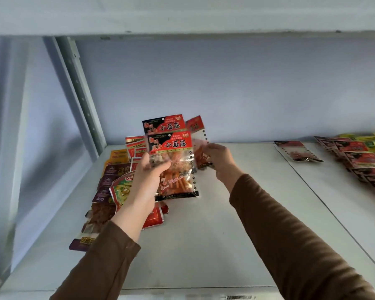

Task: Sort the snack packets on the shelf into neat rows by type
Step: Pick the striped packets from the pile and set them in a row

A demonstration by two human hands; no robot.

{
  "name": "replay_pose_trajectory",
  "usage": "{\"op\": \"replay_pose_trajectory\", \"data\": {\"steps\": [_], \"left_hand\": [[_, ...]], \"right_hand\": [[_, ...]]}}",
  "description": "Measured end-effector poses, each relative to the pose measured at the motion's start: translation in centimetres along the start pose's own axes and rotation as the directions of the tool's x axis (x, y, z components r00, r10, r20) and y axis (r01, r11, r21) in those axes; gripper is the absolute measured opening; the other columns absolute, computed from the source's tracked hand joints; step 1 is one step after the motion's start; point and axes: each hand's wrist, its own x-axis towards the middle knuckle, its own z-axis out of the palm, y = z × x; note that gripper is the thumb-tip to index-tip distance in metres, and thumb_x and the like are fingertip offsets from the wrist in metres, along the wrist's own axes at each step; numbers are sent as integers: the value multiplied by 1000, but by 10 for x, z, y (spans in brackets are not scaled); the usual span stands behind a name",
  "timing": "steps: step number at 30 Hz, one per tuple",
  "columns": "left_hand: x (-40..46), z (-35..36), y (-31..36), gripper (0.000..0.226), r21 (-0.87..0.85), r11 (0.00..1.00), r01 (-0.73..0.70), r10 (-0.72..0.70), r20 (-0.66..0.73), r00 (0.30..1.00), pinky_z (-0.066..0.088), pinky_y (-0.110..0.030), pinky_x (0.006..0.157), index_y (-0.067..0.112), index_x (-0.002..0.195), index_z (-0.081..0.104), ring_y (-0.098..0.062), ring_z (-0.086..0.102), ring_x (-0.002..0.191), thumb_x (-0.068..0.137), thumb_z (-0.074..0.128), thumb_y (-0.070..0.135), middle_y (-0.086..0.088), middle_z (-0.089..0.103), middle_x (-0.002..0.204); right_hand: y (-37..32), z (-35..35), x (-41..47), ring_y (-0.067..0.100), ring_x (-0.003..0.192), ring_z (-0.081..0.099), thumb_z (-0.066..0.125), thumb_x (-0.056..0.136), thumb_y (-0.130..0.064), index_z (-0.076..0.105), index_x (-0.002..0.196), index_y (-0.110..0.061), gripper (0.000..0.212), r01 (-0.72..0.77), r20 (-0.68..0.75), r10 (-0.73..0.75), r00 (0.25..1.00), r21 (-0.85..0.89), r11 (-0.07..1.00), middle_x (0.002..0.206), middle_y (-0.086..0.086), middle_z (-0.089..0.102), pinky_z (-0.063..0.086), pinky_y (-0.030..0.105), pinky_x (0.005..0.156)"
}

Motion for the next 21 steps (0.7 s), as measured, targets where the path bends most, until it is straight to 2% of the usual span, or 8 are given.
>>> {"op": "replay_pose_trajectory", "data": {"steps": [3, 5, 8, 9, 12, 15, 18, 21], "left_hand": [[-6, 22, 1, 31, -11, 1000, 18, -17, 61, 998, 36, -48, 108, 31, 122, 64, -9, 62, 118, 92, 71, 28, 15, 73, 119], [-11, 38, -2, 49, 0, 1000, 22, -22, 71, 997, 40, -38, 106, 32, 140, 54, -6, 55, 126, 94, 69, 36, 17, 57, 142], [-15, 53, -4, 62, 5, 1000, -12, 11, 91, 996, 39, -13, 75, 36, 148, 35, 6, 51, 112, 96, 67, 39, 23, 36, 143], [-16, 57, -5, 58, 5, 1000, -16, 15, 106, 994, 40, -16, 75, 37, 142, 33, 2, 53, 113, 96, 68, 36, 19, 40, 141], [-18, 71, -9, 72, -47, 998, 34, -23, 226, 974, 44, -35, 100, 43, 148, 21, -4, 53, 125, 96, 68, 26, 18, 48, 143], [-24, 91, -14, 53, -11, 1000, 18, -14, 309, 951, 49, -23, 80, 57, 130, 45, 14, 67, 94, 99, 65, 18, 32, 66, 116], [-34, 119, -16, 45, -44, 998, 52, -37, 286, 958, 53, -24, 71, 37, 134, 47, 3, 72, 88, 99, 64, 15, 12, 72, 114], [-47, 157, -16, 44, -66, 994, 85, -63, 291, 955, 60, -37, 76, 35, 132, 45, -14, 76, 93, 100, 61, 10, 1, 73, 113]], "right_hand": [[-16, -12, -26, 20, 77, 64, 60, 99, -17, 64, 97, -11, 7, 72, 90, -95, 991, 238, 969, 92, 9, 69, 52, 31, 65], [-23, -18, -44, 12, 69, 64, 55, 102, -21, 60, 88, -16, 15, 104, 138, -156, 978, 325, 940, 86, 2, 70, 48, 22, 56], [-26, -28, -64, 14, 76, 66, 48, 104, -22, 66, 95, -13, 22, 110, 117, -162, 980, 362, 926, 92, 4, 72, 51, 28, 66], [-26, -32, -69, 19, 82, 66, 45, 105, -23, 67, 106, -7, 27, 101, 93, -145, 985, 369, 924, 98, 8, 71, 52, 32, 71], [-22, -47, -81, 28, 91, 66, 40, 107, -30, 61, 126, 2, 43, 69, 8, -76, 997, 331, 941, 107, 17, 69, 56, 35, 77], [-17, -69, -87, 33, 106, 68, 40, 104, -49, 68, 116, -6, 53, 78, -59, -64, 996, 284, 956, 109, 16, 73, 52, 45, 95], [-15, -101, -93, 25, 105, 71, 32, 98, -67, 65, 120, -14, 66, 120, -19, -120, 993, 273, 954, 111, 10, 75, 56, 39, 89], [-8, -137, -101, 13, 97, 72, 54, 98, -46, 60, 122, -16, 40, 220, 10, -221, 975, 79, 972, 110, 1, 74, 55, 28, 75]]}}
